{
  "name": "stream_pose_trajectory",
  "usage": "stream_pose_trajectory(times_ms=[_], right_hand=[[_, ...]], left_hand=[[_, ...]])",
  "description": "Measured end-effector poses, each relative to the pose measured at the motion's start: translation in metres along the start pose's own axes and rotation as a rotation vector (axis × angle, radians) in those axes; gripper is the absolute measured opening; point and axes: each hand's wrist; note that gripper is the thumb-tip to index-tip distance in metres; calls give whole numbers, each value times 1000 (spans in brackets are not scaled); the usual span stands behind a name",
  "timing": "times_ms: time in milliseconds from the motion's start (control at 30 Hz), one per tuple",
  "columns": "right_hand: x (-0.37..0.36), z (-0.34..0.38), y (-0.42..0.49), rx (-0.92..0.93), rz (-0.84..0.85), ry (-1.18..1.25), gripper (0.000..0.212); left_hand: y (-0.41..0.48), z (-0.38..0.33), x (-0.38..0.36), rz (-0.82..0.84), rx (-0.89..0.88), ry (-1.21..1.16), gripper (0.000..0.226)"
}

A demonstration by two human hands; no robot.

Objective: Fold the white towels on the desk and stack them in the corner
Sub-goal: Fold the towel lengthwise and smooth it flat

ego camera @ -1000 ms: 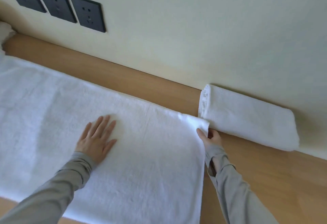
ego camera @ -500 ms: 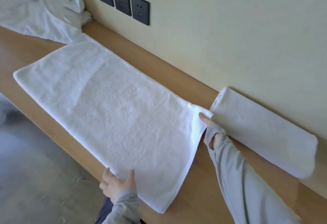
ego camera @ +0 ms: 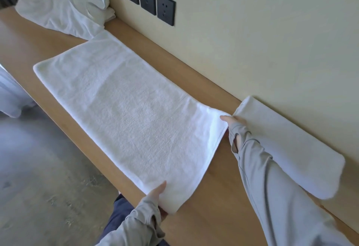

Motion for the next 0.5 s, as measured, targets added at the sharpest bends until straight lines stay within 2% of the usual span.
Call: stream_pose_trajectory(times_ms=[67,200,300,400,500], right_hand=[[3,9,0,18,-20,-22,42],[13,24,8,55,5,-87,49],[23,37,8,125,68,-124,30],[25,56,8,168,164,-110,34],[15,83,5,215,253,-30,15]], left_hand=[[-10,6,4,65,5,47,63],[-22,3,14,12,-60,56,69],[-41,-9,19,-15,-161,30,64],[-65,-25,20,-11,-306,-14,58],[-87,-43,23,50,-483,-57,55]])
Point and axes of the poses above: each hand's wrist, its own y-axis towards the middle knuckle, its own x-axis out of the back of the hand, z = x × y, and after that the axes turned 6 degrees about x, right-handed
